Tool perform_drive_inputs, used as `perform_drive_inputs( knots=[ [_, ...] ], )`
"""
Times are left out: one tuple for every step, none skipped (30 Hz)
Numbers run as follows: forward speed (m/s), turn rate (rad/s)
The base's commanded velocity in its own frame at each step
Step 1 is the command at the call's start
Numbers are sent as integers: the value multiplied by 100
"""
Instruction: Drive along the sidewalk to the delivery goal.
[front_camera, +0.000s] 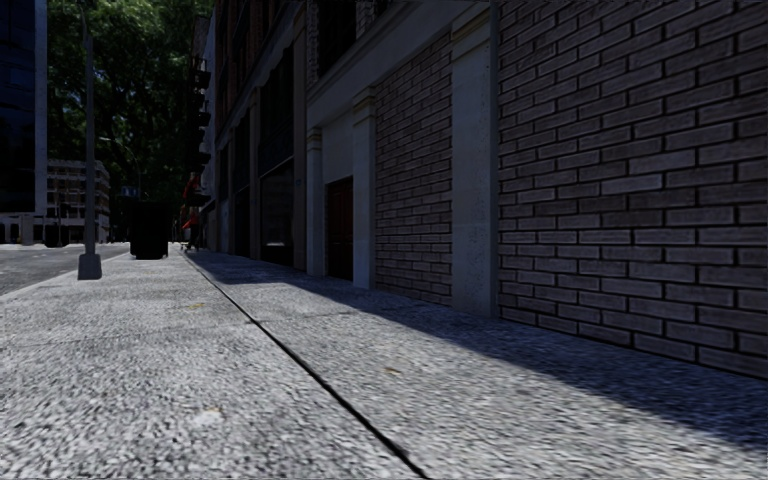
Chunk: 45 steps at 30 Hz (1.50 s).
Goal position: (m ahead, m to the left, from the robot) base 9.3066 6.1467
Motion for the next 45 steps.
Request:
perform_drive_inputs(
  knots=[
    [159, 68],
    [160, 68],
    [162, 68],
    [162, 68],
    [162, 68],
    [162, 68],
    [162, 68],
    [162, 68],
    [162, 68],
    [162, 68],
    [162, 68],
    [162, 68],
    [162, 68],
    [162, 68],
    [162, 68],
    [162, 68],
    [162, 68],
    [162, 68],
    [162, 68],
    [162, 68],
    [162, 68],
    [163, 68],
    [163, 67],
    [163, 67],
    [163, 67],
    [163, 67],
    [163, 67],
    [163, 67],
    [163, 67],
    [163, 67],
    [164, 66],
    [167, 61],
    [200, 58],
    [200, 58],
    [200, 57],
    [200, 55],
    [200, 39],
    [200, 0],
    [200, 0],
    [200, 0],
    [200, 0],
    [200, 0],
    [200, 0],
    [200, 0],
    [200, 0]
  ],
)
